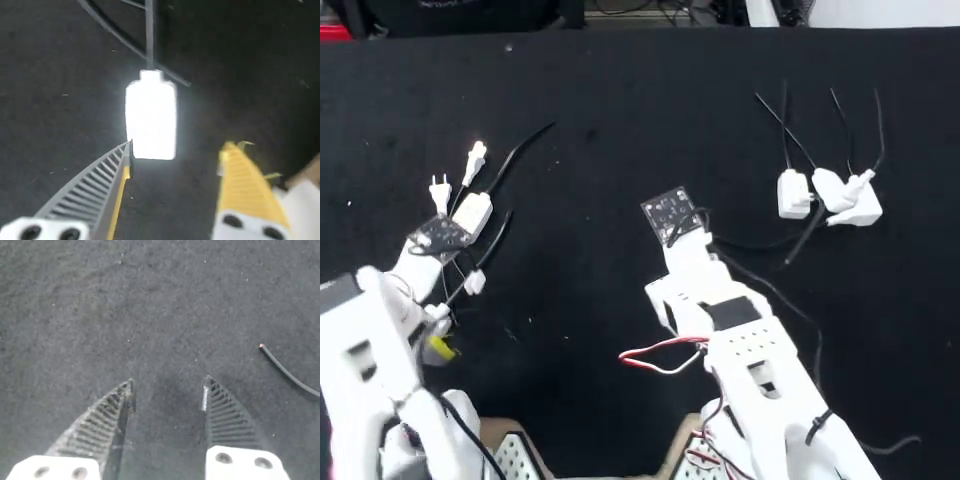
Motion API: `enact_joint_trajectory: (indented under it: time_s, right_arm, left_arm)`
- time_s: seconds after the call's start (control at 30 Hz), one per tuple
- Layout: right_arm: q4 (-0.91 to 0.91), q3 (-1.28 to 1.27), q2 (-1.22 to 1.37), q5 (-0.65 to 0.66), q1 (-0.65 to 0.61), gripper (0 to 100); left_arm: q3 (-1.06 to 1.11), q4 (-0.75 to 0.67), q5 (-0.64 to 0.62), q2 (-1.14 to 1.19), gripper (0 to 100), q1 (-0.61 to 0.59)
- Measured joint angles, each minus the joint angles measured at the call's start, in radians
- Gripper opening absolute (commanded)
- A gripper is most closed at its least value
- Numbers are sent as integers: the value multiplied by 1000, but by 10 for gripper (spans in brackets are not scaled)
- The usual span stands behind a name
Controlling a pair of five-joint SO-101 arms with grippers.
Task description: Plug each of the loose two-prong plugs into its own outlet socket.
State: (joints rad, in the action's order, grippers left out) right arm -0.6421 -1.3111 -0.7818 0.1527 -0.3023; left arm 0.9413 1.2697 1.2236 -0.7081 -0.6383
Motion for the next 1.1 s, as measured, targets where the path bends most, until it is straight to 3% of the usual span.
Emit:
enact_joint_trajectory:
  time_s: [0.23, 0.53, 0.87, 1.1]
  right_arm:
    - [0, 0, 0, 0, 0, 204]
    - [0, -18, -2, 0, 0, 204]
    - [57, -46, -2, 0, -5, 204]
    - [60, -46, -2, 0, -5, 204]
  left_arm:
    - [-239, 94, 110, 311, 331, -2]
    - [-361, 100, 120, 554, 332, -8]
    - [-364, -41, 120, 672, 323, -86]
    - [-365, -11, 120, 692, 25, -137]
